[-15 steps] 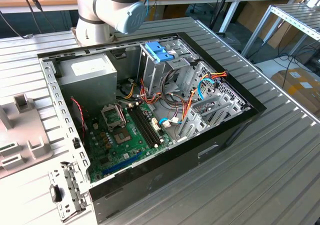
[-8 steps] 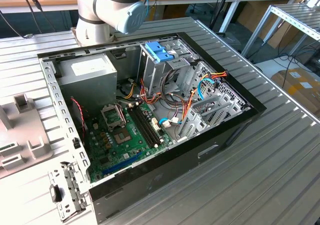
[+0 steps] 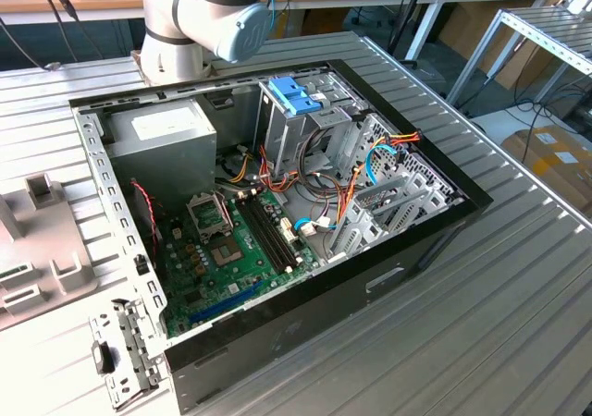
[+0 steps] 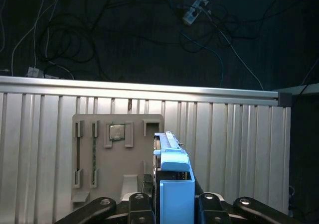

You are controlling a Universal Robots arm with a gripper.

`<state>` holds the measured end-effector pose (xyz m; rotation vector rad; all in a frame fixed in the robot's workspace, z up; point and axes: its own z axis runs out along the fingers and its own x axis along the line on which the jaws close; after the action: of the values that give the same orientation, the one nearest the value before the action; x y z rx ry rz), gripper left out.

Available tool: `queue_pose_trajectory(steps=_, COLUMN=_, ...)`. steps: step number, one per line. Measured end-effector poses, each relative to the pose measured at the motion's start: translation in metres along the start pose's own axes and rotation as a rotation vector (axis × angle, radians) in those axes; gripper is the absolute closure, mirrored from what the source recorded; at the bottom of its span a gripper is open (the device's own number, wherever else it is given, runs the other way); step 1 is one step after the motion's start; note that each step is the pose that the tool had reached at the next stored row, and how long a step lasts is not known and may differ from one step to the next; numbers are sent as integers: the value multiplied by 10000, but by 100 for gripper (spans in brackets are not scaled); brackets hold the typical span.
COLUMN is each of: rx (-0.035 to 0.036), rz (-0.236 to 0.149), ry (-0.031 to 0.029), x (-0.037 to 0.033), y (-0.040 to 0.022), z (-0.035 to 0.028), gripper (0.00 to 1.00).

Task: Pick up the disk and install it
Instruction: 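Pick up the disk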

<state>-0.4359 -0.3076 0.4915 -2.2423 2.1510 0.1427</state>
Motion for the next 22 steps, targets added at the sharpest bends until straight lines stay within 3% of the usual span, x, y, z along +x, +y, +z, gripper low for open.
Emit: queue_pose_trajectory(steps=22, rx=0, rz=0, ry=0, x=39, y=-33, z=-5, gripper=63)
